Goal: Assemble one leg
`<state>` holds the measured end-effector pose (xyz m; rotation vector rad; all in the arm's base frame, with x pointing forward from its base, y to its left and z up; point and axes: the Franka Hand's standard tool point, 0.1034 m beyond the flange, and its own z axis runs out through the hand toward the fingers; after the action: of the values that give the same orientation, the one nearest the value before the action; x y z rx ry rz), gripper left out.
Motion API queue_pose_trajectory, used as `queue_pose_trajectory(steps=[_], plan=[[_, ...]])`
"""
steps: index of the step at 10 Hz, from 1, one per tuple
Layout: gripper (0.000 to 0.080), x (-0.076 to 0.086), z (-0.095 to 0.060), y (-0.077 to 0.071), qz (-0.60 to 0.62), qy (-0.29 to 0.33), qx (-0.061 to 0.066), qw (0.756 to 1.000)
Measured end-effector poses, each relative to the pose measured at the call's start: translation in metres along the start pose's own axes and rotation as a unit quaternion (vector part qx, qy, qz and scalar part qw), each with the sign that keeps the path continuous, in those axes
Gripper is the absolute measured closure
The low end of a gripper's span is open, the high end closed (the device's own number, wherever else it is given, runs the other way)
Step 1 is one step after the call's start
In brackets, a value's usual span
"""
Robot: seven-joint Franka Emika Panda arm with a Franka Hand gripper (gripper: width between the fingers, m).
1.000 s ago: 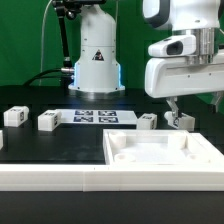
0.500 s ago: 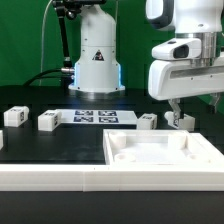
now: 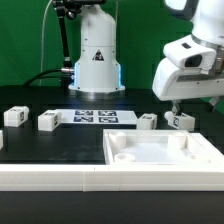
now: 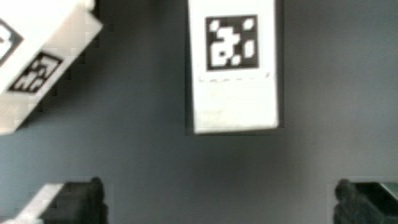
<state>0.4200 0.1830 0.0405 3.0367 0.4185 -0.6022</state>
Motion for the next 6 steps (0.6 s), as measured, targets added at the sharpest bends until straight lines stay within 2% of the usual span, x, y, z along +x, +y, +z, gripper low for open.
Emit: queue_pose_trajectory(steps=[2, 5, 6], plan=[[0.015, -0.002, 0.013, 0.003, 0.005, -0.055, 0.002, 0.998], [0.015, -0.012, 0.026, -0.003, 0.002, -0.172, -0.006, 0.985], [0.015, -0.019, 0.033, -0.006, 0.002, -0.228, -0.01, 0.974]])
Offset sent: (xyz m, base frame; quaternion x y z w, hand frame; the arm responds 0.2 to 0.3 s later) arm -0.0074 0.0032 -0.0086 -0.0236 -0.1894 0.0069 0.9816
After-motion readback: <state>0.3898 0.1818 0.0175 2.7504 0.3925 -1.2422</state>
